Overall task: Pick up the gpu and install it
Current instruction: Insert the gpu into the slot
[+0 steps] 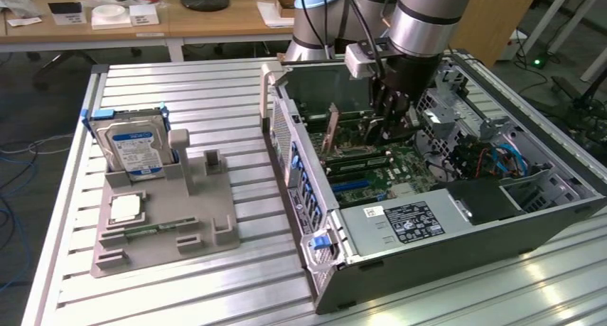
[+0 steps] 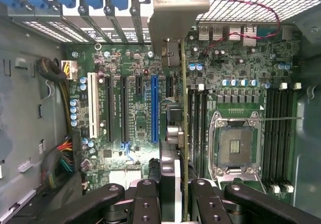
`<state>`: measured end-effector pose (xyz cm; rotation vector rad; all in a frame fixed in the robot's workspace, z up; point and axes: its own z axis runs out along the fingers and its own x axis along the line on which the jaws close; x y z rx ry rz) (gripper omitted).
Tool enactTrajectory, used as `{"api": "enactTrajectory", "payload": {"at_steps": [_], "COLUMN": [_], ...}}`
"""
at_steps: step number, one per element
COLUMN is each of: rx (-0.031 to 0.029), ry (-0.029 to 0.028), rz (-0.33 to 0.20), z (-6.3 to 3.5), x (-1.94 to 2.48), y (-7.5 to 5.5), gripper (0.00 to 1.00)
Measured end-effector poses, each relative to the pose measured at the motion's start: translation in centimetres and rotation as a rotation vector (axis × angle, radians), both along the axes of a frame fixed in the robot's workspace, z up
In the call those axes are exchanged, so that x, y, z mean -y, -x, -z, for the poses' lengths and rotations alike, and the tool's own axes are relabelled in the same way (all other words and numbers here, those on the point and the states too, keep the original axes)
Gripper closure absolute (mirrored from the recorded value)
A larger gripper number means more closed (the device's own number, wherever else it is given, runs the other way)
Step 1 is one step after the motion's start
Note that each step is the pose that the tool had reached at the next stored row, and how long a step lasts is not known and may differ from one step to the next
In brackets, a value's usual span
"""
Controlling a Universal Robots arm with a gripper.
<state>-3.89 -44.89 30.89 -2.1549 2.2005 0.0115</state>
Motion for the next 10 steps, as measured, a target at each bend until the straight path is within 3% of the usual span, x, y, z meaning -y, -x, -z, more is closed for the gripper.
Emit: {"api": "enactTrajectory", "payload": {"at_steps": [10], "rx": [-0.0025], "ry": [0.0012], "rz": [0.0], "z": [1.08], "x": [0.0], "y": [0.36], "gripper": [0.72]}}
